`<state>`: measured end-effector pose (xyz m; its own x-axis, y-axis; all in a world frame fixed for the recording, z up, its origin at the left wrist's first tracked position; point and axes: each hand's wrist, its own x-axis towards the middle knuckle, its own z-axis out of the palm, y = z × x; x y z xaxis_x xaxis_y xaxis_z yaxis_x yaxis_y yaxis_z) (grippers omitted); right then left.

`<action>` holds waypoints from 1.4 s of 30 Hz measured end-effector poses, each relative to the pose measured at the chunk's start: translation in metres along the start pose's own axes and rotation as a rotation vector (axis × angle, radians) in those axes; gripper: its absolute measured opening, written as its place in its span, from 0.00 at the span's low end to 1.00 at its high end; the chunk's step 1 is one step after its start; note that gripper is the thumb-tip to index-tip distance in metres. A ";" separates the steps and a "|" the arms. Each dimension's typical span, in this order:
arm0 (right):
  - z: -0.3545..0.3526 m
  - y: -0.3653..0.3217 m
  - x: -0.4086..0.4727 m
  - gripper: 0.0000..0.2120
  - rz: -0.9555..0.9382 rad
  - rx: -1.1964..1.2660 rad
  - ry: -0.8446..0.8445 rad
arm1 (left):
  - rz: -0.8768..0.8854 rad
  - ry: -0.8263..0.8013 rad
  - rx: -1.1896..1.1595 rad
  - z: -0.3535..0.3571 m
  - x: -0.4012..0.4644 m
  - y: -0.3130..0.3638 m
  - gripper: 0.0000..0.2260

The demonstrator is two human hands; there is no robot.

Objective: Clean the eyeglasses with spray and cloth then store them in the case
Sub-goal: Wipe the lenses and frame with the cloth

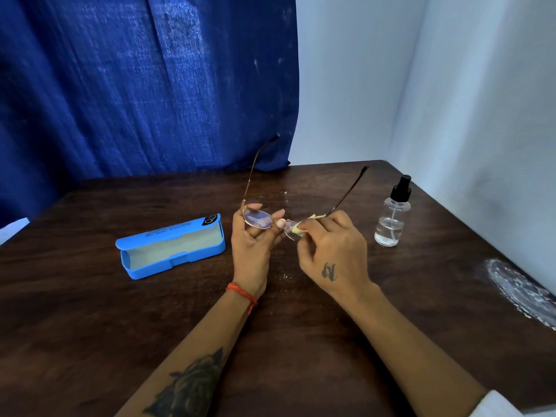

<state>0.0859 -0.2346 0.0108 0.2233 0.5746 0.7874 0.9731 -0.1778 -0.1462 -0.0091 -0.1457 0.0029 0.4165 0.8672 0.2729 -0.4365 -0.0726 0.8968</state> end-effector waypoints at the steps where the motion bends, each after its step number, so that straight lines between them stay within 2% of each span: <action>1: 0.000 0.000 -0.001 0.08 -0.008 0.034 0.024 | 0.003 0.003 0.003 0.000 0.000 0.000 0.18; 7: -0.002 -0.003 -0.002 0.07 -0.153 0.215 0.072 | -0.001 0.030 0.008 -0.002 0.002 0.000 0.20; 11: -0.006 0.009 -0.002 0.08 -0.234 0.203 -0.002 | -0.013 0.050 -0.029 -0.003 0.002 0.003 0.19; 19: -0.004 0.016 -0.002 0.07 -0.227 0.128 -0.066 | -0.065 0.084 -0.066 -0.003 0.002 0.007 0.21; 23: -0.005 0.014 0.000 0.10 -0.168 0.224 -0.013 | -0.064 0.062 -0.097 -0.001 0.001 0.010 0.19; 27: -0.005 0.016 0.003 0.10 0.013 0.372 0.029 | -0.089 0.015 -0.076 -0.002 0.001 0.010 0.18; 37: -0.005 0.017 0.005 0.09 0.346 0.690 -0.045 | -0.095 0.002 -0.100 0.001 0.000 0.012 0.20; 40: -0.003 0.016 0.005 0.09 0.372 0.641 -0.002 | -0.097 -0.005 -0.117 0.001 0.001 0.011 0.18; 42: -0.003 0.016 0.004 0.09 0.254 0.489 0.135 | -0.091 0.002 -0.109 0.002 0.000 0.010 0.17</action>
<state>0.1019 -0.2377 0.0136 0.4761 0.4488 0.7563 0.8095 0.1123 -0.5762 -0.0124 -0.1473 0.0128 0.4567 0.8688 0.1911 -0.4809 0.0604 0.8747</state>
